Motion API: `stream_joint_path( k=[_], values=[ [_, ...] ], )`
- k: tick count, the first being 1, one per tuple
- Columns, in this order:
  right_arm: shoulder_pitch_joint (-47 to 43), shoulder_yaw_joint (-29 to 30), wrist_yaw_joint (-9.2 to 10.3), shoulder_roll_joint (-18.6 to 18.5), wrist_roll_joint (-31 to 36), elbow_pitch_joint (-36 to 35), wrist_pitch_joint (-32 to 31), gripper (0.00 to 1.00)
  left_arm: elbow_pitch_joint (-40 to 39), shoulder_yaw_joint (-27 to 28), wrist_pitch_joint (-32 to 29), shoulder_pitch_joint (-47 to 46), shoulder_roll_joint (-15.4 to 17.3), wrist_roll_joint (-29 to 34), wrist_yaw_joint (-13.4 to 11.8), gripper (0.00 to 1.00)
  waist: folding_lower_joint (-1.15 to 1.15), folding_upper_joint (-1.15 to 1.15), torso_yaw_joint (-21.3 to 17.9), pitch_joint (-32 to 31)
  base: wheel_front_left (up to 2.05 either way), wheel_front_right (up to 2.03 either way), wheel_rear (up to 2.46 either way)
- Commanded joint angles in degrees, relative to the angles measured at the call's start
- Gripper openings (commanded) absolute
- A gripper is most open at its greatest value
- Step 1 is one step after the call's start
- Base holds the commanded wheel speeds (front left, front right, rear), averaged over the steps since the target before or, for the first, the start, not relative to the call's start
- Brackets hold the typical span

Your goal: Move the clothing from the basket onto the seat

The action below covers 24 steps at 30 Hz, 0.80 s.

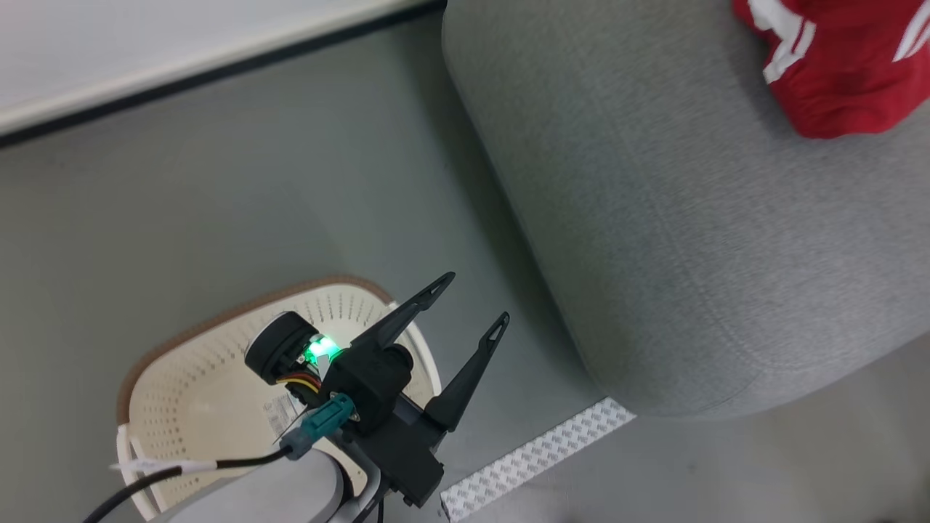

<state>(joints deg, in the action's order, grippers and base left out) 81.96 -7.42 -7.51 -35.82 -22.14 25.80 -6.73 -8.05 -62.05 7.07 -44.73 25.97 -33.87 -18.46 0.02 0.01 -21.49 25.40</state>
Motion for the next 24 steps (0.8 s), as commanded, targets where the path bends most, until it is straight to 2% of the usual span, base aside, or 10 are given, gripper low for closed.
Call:
stream_joint_path(
  k=[1, 4, 5, 7, 10, 17, 18, 20, 24],
  values=[
    [0.68, 0.22, 0.03, -0.95, 1.33, 0.61, 0.08, 0.00, -0.68, -0.02, -0.37, -0.75, 0.65, 0.37, -0.30, 1.00, -0.02, -0.01, 4.36, 9.96, 0.00, 0.00, 0.00],
    [0.91, 2.92, 0.03, -3.40, 4.77, 4.00, 0.85, 0.00, -2.40, -0.46, -1.19, -0.96, 1.91, 1.29, -0.70, 1.00, -0.02, -0.01, 4.32, 12.00, 0.00, 0.00, 0.00],
    [-0.74, 4.23, 0.03, -5.07, 7.21, 6.35, 2.05, 0.00, -3.65, -0.64, -1.02, -0.99, 2.05, 1.59, -0.66, 1.00, -0.02, -0.01, 4.12, 12.95, 0.00, 0.00, 0.00],
    [-3.56, 4.89, 0.03, -5.90, 8.89, 9.43, 3.28, 0.00, -4.60, -1.03, -0.96, -1.32, 1.99, 2.24, -0.46, 1.00, -0.02, -0.01, 4.07, 13.77, 0.00, 0.00, 0.00],
    [-7.91, 7.05, 0.03, -5.06, 10.04, 14.05, 6.13, 0.00, -5.15, -1.53, -1.44, -1.73, 1.89, 2.78, -0.23, 1.00, -0.02, -0.01, 4.10, 14.78, 0.00, 0.00, 0.00],
    [-16.56, 12.70, 0.04, 0.89, 14.16, 19.94, 11.00, 0.00, -4.95, -1.17, -2.08, -2.95, 1.55, 2.39, 0.09, 1.00, -0.02, -0.01, 4.02, 14.39, 0.00, 0.00, 0.00],
    [-17.05, 13.24, 0.04, 1.68, 14.47, 20.13, 11.03, 0.26, -4.86, -1.15, -1.89, -2.92, 1.44, 2.16, 0.19, 1.00, -0.02, -0.01, 4.17, 13.93, 0.00, 0.00, 0.00],
    [-18.14, 14.01, 0.04, 2.94, 15.28, 20.56, 10.37, 1.00, -4.38, -1.11, -1.39, -2.97, 1.61, 2.09, 0.49, 1.00, -0.02, -0.01, 4.63, 12.90, 0.00, 0.00, 0.00],
    [-19.70, 13.74, 0.04, 3.57, 17.02, 20.81, 8.65, 1.00, -2.89, -0.63, 0.43, -1.71, 1.35, 0.74, 1.09, 1.00, -0.02, -0.01, 6.38, 9.10, 0.00, 0.00, 0.00]
  ],
)
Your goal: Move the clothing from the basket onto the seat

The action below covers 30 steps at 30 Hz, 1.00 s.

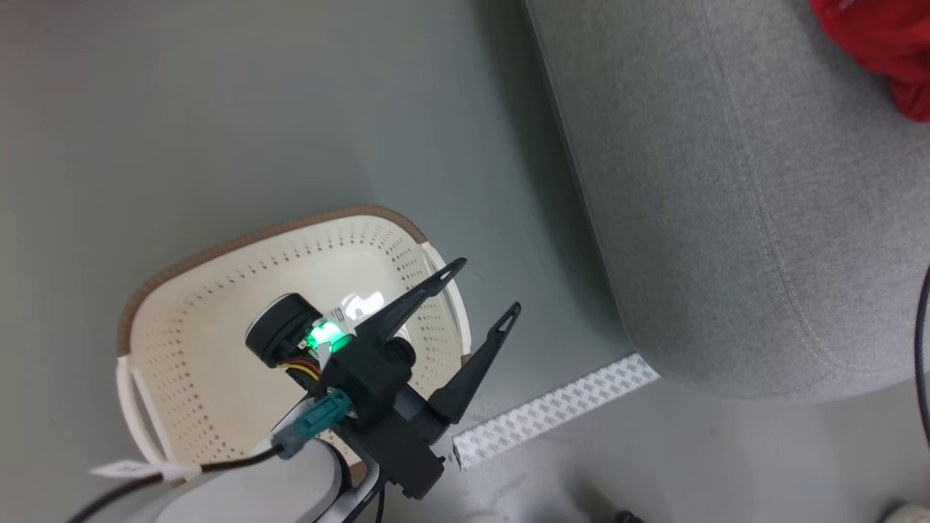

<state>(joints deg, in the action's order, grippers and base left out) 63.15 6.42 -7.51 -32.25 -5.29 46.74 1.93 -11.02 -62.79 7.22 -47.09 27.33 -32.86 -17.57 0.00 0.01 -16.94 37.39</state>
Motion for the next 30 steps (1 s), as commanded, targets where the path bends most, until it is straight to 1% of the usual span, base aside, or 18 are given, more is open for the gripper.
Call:
stream_joint_path(
  k=[1, 3, 8, 11, 14, 15, 16, 17, 21, 24, 26, 30],
  values=[
    [-1.36, -0.65, 0.04, -0.15, 0.39, -0.42, 0.12, 1.00, 0.37, 0.43, 0.78, 1.19, -0.32, -0.88, 0.08, 1.00, 0.00, -0.01, 2.28, -3.95, 0.00, 0.00, 0.00],
    [-3.06, -2.97, 0.04, -0.43, 1.29, -0.29, 0.04, 1.00, 1.46, 0.93, 2.02, 2.58, -0.72, -2.70, 0.24, 1.00, 0.00, -0.01, 2.89, -6.40, 0.00, 0.00, 0.00],
    [-8.88, -6.50, 0.04, 0.18, -1.13, 1.51, 2.39, 1.00, 5.10, 1.96, 5.20, 7.31, -2.62, -6.79, 1.07, 1.00, 0.00, -0.01, 3.86, -15.75, 0.00, 0.00, 0.00],
    [-13.11, -7.66, 0.04, 1.40, -2.44, 1.40, 4.54, 1.00, 7.18, 3.69, 7.03, 11.22, -3.12, -8.39, 0.49, 1.00, 0.00, -0.01, 3.99, -21.78, 0.00, 0.00, 0.00],
    [-18.60, -9.70, 0.04, 3.57, -3.26, 1.09, 5.27, 1.00, 9.09, 5.88, 7.76, 15.63, -3.23, -9.51, 0.05, 1.00, 0.00, -0.01, 4.18, -27.11, 0.00, 0.00, 0.00],
    [-20.33, -10.12, 0.04, 3.75, -3.24, 0.69, 5.46, 1.00, 9.71, 6.78, 7.96, 17.02, -3.33, -9.44, 0.03, 1.00, 0.00, -0.01, 4.40, -28.88, 0.00, 0.00, 0.00],
    [-20.33, -10.12, 0.04, 3.75, -3.24, 0.69, 5.46, 1.00, 9.71, 6.78, 7.96, 17.02, -3.33, -9.44, 0.03, 1.00, 0.00, -0.01, 4.40, -28.88, 0.00, 0.00, 0.00],
    [-22.06, -10.63, 0.04, 4.06, -3.27, 0.07, 5.56, 1.00, 10.06, 7.75, 7.99, 18.61, -3.52, -9.63, -0.04, 1.00, 0.00, -0.01, 4.65, -30.57, 0.00, 0.00, 0.00],
    [-29.24, -10.02, 0.04, 6.35, -3.98, -3.63, 6.34, 1.00, 10.18, 13.10, 8.04, 25.18, -4.07, -8.01, -0.29, 1.00, 0.00, -0.01, 6.24, -36.68, 0.00, 0.00, 0.00],
    [-33.99, -9.21, 0.04, 7.47, -2.80, -8.52, 5.98, 1.00, 9.92, 17.66, 8.04, 29.52, -4.31, -5.94, -0.93, 1.00, 0.00, -0.01, 7.78, -38.75, 0.00, 0.00, 0.00],
    [-36.76, -8.18, 0.04, 8.33, -2.57, -12.39, 5.76, 1.00, 10.09, 20.64, 8.04, 32.04, -4.88, -4.50, -0.91, 1.00, 0.00, -0.01, 9.14, -39.59, 0.00, 0.00, 0.00],
    [-42.24, -7.48, 0.03, 11.99, -1.37, -20.94, 4.43, 1.00, 10.59, 27.38, 8.03, 36.41, -6.69, -2.98, 0.36, 1.00, 0.00, -0.01, 12.27, -40.96, 0.00, 0.00, 0.00]
  ],
)
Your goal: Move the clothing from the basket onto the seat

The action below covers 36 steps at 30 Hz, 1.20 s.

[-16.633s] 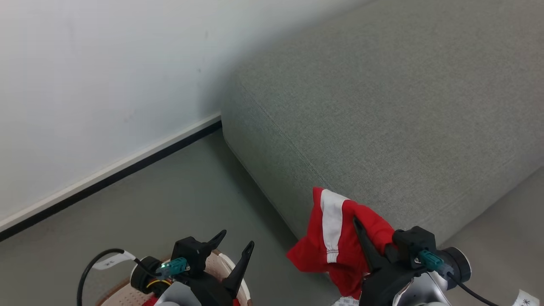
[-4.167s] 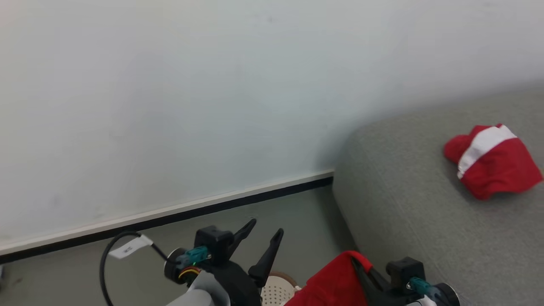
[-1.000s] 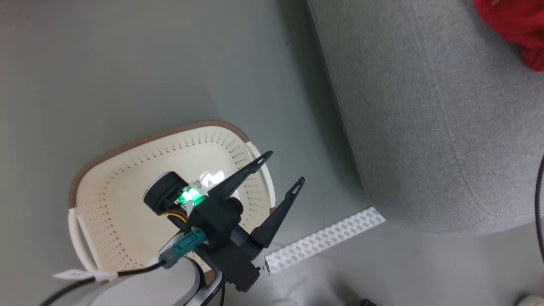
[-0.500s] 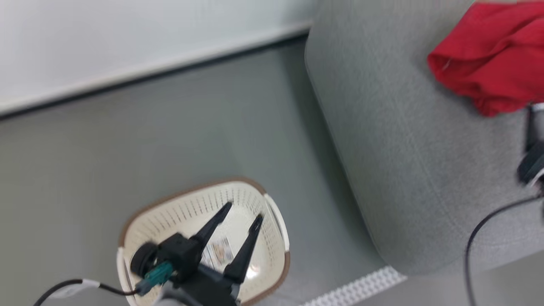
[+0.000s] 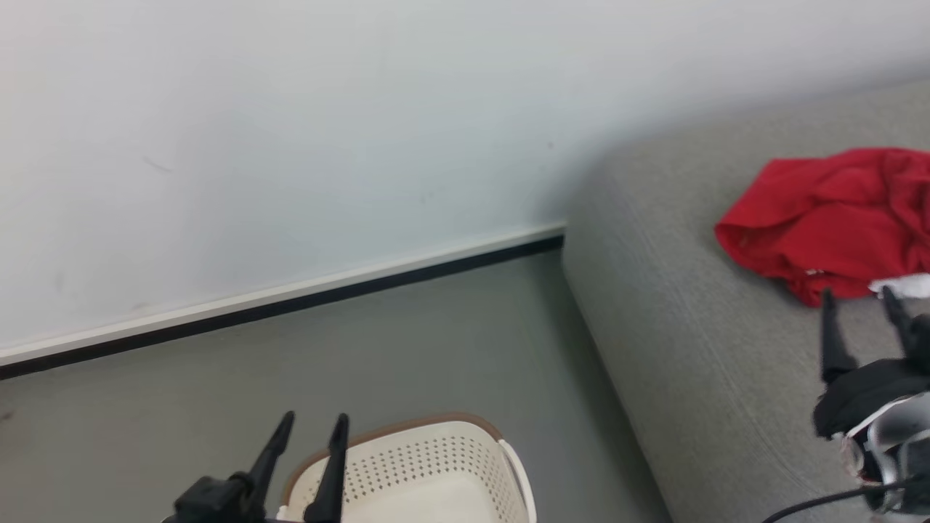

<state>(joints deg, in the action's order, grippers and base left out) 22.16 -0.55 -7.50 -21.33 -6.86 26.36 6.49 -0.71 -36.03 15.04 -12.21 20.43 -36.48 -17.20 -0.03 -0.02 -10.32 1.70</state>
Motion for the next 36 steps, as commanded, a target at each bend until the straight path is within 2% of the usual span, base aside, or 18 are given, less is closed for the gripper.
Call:
stream_joint_path(
  k=[1, 7, 12, 16, 25, 36],
  values=[
    [-2.42, -0.41, 0.02, 1.78, 0.49, -2.69, -0.62, 1.00, 0.30, 2.39, 0.22, 2.30, -0.46, 1.13, 0.46, 1.00, 0.03, 0.02, 6.49, -5.53, 0.00, 0.00, 0.00],
    [-8.53, -1.64, 0.02, 7.10, 2.49, -11.84, -2.26, 1.00, 1.77, 10.97, 0.18, 7.10, -3.62, 4.28, 2.91, 1.00, 0.03, 0.02, 10.44, -7.19, 0.00, 0.00, 0.00],
    [-13.04, -1.31, 0.02, 10.61, 4.12, -14.76, -1.85, 1.00, 3.06, 16.07, 0.17, 9.30, -5.33, 8.03, 3.51, 1.00, 0.03, 0.02, 13.72, -8.94, 0.00, 0.00, 0.00],
    [-15.62, -2.88, 0.02, 13.13, 5.33, -16.02, -1.83, 1.00, 3.33, 19.54, 0.17, 11.53, -6.15, 9.96, 4.45, 1.00, 0.03, 0.02, 14.70, -9.68, 0.00, 0.00, 0.00],
    [-20.82, -5.61, 0.02, 17.70, 6.69, -17.72, -0.67, 1.00, 2.91, 25.90, 0.17, 15.66, -8.32, 13.90, 5.25, 1.00, 0.03, 0.02, 14.22, -10.01, 0.00, 0.00, 0.00],
    [-24.85, -7.58, 0.02, 18.51, 7.95, -20.07, -0.46, 1.00, 3.09, 29.78, 0.18, 19.79, -8.91, 18.40, 6.98, 1.00, 0.03, 0.02, 11.68, -9.91, 0.00, 0.00, 0.00]
  ],
)
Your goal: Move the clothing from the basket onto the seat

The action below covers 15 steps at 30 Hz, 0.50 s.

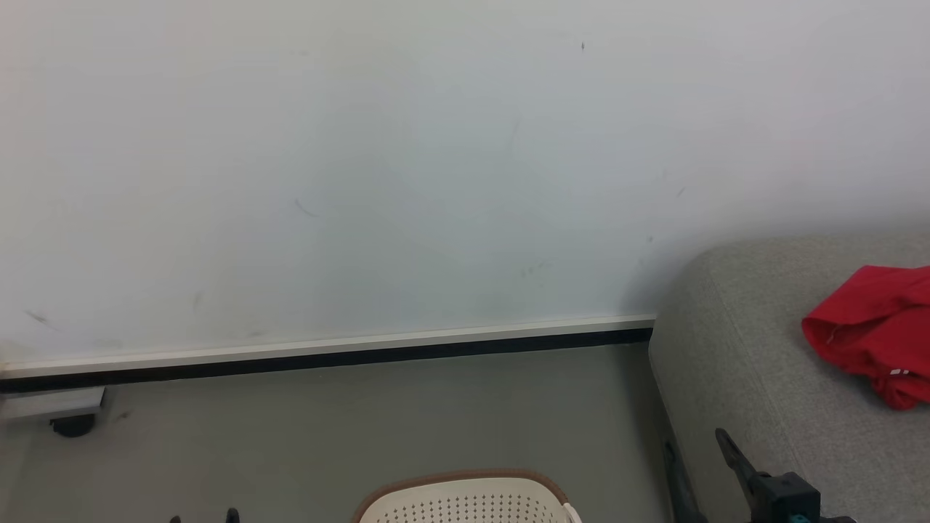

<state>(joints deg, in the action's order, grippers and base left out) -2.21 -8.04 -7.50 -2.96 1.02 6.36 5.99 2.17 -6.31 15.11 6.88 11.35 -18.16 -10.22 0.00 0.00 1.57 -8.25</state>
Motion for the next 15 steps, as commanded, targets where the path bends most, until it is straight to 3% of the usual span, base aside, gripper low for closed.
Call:
stream_joint_path(
  k=[1, 6, 15],
  values=[
    [-1.35, -0.59, 0.02, 0.16, 0.14, -1.14, -0.15, 1.00, 0.51, -0.48, 0.10, 1.11, 0.31, 1.27, 1.01, 1.00, 0.00, 0.00, -0.65, 0.11, 0.00, 0.00, 0.00],
    [-2.63, -1.37, 0.02, 0.15, -0.32, -2.77, -0.73, 1.00, 0.94, -0.93, 0.10, 1.82, -0.89, 1.56, 2.90, 1.00, 0.00, 0.00, -1.53, 0.46, 0.00, 0.00, 0.00],
    [-3.90, -1.08, 0.02, 0.16, -0.33, -3.14, -0.59, 1.00, 0.55, 2.51, 0.10, -0.42, -3.14, 1.14, 8.45, 1.00, 0.00, 0.00, -2.22, 1.67, 0.00, 0.00, 0.00]
  ],
)
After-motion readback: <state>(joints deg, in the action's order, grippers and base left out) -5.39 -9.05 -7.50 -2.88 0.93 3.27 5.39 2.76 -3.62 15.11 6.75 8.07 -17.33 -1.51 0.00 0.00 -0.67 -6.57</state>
